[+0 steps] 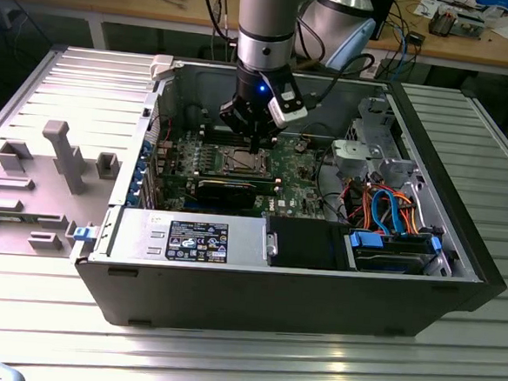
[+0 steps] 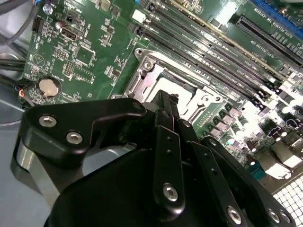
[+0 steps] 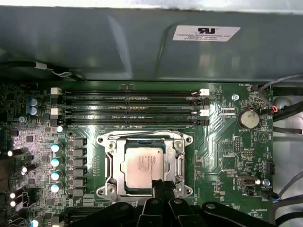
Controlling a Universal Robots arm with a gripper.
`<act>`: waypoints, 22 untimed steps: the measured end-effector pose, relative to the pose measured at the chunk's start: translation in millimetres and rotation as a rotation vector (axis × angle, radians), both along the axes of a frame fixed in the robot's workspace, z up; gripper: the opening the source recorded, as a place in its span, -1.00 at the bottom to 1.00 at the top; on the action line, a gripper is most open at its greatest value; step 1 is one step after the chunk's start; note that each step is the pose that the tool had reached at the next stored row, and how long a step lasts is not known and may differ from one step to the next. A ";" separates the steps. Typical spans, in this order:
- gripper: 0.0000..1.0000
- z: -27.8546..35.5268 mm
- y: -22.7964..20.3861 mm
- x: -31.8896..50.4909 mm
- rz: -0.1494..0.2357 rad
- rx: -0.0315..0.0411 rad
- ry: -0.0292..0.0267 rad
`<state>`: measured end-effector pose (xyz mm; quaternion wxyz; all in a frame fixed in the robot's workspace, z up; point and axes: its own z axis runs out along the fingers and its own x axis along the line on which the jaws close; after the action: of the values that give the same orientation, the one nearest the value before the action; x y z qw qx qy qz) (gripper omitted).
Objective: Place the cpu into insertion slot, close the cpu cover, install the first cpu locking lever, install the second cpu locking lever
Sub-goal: 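Install the second cpu locking lever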
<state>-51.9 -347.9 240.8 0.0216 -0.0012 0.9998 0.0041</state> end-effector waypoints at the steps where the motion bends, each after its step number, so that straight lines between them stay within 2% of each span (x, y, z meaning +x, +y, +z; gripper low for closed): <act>1: -0.79 0.0 -2.2 -0.2 0.000 0.0000 0.0005; 4: -0.79 0.0 -9.3 -0.2 0.000 0.0002 0.0010; 6: -0.79 0.0 -16.5 -0.4 0.000 0.0001 0.0012; 8: -0.79 0.0 -19.7 -1.6 0.000 0.0002 0.0011; 11: -0.79 0.0 -20.4 -4.4 0.000 0.0004 0.0011; 17: -0.79 0.0 -20.6 -4.9 0.000 0.0006 0.0011; 22: -0.79 -0.3 -26.5 -4.9 0.000 0.0004 0.0012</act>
<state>-56.8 -374.4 240.5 0.0211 -0.0011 0.9998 0.0044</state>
